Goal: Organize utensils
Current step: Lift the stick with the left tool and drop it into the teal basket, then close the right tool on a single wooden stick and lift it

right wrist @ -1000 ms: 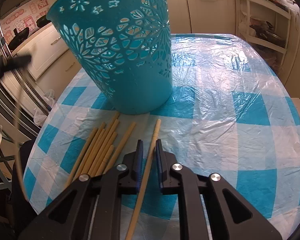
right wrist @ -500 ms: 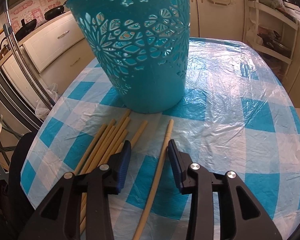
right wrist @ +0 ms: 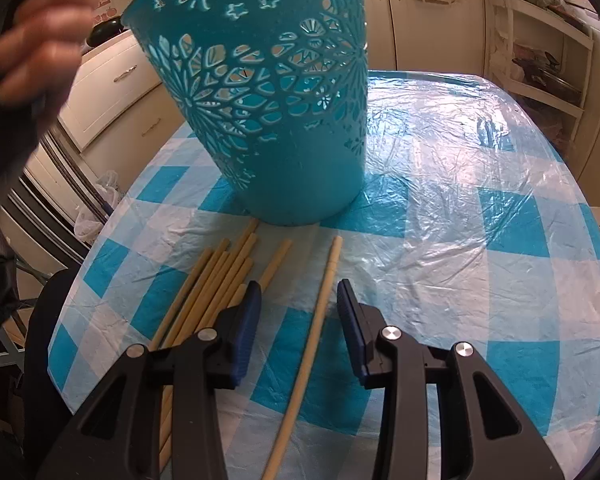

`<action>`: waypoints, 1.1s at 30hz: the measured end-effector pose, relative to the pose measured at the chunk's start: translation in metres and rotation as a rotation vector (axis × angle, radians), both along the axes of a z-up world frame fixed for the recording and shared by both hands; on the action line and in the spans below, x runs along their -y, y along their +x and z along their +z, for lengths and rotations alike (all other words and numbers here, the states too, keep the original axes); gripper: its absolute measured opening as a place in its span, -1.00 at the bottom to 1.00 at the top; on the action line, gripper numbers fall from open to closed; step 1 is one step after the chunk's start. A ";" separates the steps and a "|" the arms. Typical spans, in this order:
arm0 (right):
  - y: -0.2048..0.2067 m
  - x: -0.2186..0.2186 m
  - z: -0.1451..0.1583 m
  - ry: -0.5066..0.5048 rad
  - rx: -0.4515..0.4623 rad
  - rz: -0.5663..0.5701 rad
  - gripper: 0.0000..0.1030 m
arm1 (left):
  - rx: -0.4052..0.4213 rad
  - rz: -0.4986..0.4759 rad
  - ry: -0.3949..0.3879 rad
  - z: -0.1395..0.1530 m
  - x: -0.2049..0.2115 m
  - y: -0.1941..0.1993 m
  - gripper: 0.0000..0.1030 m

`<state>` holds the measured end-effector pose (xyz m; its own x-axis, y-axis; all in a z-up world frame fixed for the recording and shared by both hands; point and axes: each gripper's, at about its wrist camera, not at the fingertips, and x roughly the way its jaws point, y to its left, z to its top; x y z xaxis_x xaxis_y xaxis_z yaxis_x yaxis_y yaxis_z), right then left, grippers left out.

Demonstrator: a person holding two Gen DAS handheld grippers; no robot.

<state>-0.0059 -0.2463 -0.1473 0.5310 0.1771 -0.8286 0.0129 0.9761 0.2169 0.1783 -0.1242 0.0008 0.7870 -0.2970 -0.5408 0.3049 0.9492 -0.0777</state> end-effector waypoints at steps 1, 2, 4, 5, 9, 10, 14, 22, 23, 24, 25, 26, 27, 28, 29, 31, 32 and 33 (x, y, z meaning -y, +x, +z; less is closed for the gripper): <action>-0.001 0.001 0.000 -0.002 -0.002 -0.003 -0.25 | -0.021 0.001 0.008 -0.006 -0.005 -0.001 -0.84; -0.001 0.001 0.000 -0.008 -0.004 -0.005 -0.27 | -0.028 0.007 0.010 -0.008 -0.008 -0.003 -0.78; -0.001 0.001 0.000 -0.024 -0.007 -0.006 -0.39 | -0.044 0.034 0.020 -0.012 -0.021 -0.008 -0.28; -0.001 0.001 0.000 -0.032 -0.010 -0.007 -0.42 | -0.043 0.046 0.017 -0.010 -0.027 -0.010 -0.18; 0.002 0.001 -0.001 -0.060 -0.017 -0.017 -0.58 | -0.062 0.069 -0.005 -0.008 -0.054 -0.018 0.00; 0.003 -0.001 -0.001 -0.077 -0.017 -0.015 -0.60 | -0.068 0.073 -0.009 -0.008 -0.060 -0.019 0.06; 0.002 -0.023 -0.001 -0.251 -0.006 0.044 -0.69 | -0.108 0.088 -0.026 -0.013 -0.080 -0.027 0.12; -0.021 0.015 0.024 0.016 -0.018 -0.053 -0.89 | -0.209 0.113 -0.017 -0.046 -0.117 -0.054 0.38; -0.028 0.024 0.034 0.082 0.005 -0.072 -0.89 | -0.223 0.117 -0.019 -0.051 -0.121 -0.057 0.39; -0.033 0.031 0.043 0.131 0.031 -0.083 -0.89 | -0.241 0.119 -0.021 -0.057 -0.126 -0.059 0.39; -0.037 0.036 0.055 0.180 0.067 -0.090 -0.89 | -0.256 0.121 -0.019 -0.062 -0.129 -0.061 0.39; -0.041 0.040 0.068 0.224 0.105 -0.092 -0.89 | -0.276 0.126 -0.014 -0.069 -0.133 -0.063 0.39; -0.044 0.043 0.083 0.262 0.156 -0.091 -0.89 | -0.292 0.128 -0.012 -0.074 -0.134 -0.065 0.39; -0.043 0.044 0.099 0.282 0.206 -0.090 -0.89 | -0.307 0.128 -0.011 -0.078 -0.135 -0.067 0.39; -0.042 0.045 0.113 0.292 0.250 -0.086 -0.89 | -0.319 0.126 -0.008 -0.082 -0.136 -0.069 0.39; -0.034 0.042 0.143 0.307 0.341 -0.085 -0.89 | -0.332 0.120 0.000 -0.087 -0.137 -0.074 0.39; -0.026 0.040 0.159 0.304 0.393 -0.084 -0.89 | -0.337 0.115 0.002 -0.088 -0.136 -0.076 0.39; -0.020 0.040 0.172 0.296 0.438 -0.086 -0.89 | -0.340 0.109 0.003 -0.089 -0.135 -0.079 0.39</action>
<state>-0.0262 -0.2867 0.0247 0.8388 0.3101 -0.4475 -0.0631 0.8718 0.4858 0.0989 0.0108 -0.0885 0.5886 -0.2190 -0.7782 0.1588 0.9752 -0.1543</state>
